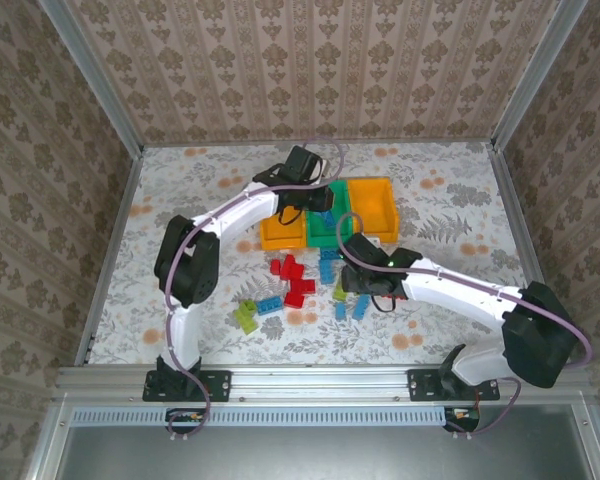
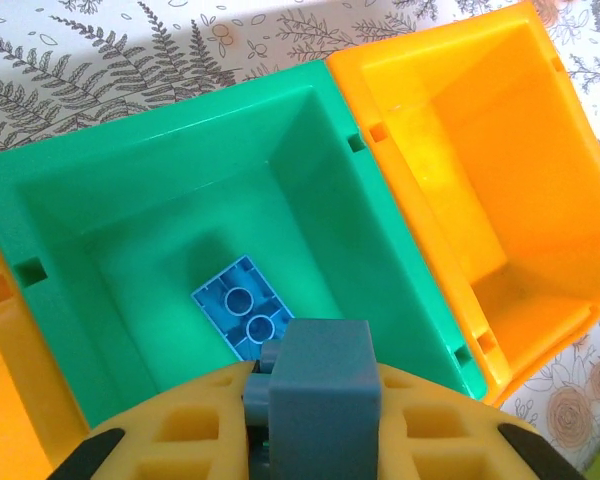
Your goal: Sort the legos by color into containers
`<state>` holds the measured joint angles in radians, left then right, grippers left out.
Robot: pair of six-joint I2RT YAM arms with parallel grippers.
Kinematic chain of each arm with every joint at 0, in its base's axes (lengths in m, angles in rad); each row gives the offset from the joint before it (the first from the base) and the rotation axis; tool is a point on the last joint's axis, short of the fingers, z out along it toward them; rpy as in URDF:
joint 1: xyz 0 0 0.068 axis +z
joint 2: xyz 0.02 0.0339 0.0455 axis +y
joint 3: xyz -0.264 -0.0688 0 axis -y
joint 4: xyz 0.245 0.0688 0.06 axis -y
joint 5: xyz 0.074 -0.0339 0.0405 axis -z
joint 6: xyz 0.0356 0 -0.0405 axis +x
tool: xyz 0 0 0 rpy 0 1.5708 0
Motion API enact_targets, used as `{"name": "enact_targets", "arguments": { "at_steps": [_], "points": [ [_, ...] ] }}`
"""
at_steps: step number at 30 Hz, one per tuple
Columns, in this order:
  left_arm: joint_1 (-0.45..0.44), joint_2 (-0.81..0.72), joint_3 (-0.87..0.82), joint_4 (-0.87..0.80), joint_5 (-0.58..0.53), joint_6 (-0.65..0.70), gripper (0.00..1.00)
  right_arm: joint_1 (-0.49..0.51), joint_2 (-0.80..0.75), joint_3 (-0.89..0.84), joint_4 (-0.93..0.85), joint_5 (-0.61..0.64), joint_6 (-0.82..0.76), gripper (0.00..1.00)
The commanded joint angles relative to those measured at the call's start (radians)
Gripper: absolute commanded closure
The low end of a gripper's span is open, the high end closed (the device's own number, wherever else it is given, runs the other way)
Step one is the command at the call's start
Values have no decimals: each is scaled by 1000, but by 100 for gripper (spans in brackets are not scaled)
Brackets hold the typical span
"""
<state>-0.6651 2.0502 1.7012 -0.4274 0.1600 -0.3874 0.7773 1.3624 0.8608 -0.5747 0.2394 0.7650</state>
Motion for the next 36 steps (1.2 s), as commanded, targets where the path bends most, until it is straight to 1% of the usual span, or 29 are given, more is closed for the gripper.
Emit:
{"name": "enact_targets", "arguments": {
  "at_steps": [1, 2, 4, 7, 10, 14, 17, 18, 20, 22, 24, 29, 31, 36],
  "points": [
    [9, 34, 49, -37, -9, 23, 82, 13, -45, -58, -20, 25, 104, 57],
    [9, 39, 52, -38, -12, 20, 77, 13, -49, -71, -13, 20, 116, 58],
    [9, 43, 50, -37, -18, 14, 70, 15, -55, -88, -2, 12, 133, 58],
    [7, 33, 38, -34, -25, 1, 51, 24, -56, -101, 13, 0, 150, 56],
    [1, -7, -5, -2, -32, -5, 43, 37, -48, -96, 23, -7, 160, 55],
    [-10, -87, -84, 36, -69, -5, 32, 50, -26, -88, 26, -19, 176, 53],
    [-21, -157, -162, 76, -93, 4, 20, 54, -1, -91, 22, -21, 188, 53],
    [-24, -179, -184, 84, -103, 7, 18, 55, 7, -94, 22, -22, 193, 53],
    [-32, -229, -243, 108, -129, 12, 9, 56, 21, -95, 29, -29, 196, 53],
    [-38, -270, -298, 131, -148, 15, 2, 56, 59, -91, 27, -28, 196, 52],
    [-45, -312, -345, 149, -162, 19, 0, 54, 82, -86, 29, -26, 195, 52],
    [-60, -402, -469, 210, -201, 15, 0, 54, 147, -76, 32, -33, 192, 52],
    [-64, -429, -510, 230, -214, 13, 0, 53, 175, -70, 62, -42, 189, 52],
    [-65, -477, -573, 245, -237, 14, 0, 55, 196, -71, 76, -46, 190, 62]
  ]
}}
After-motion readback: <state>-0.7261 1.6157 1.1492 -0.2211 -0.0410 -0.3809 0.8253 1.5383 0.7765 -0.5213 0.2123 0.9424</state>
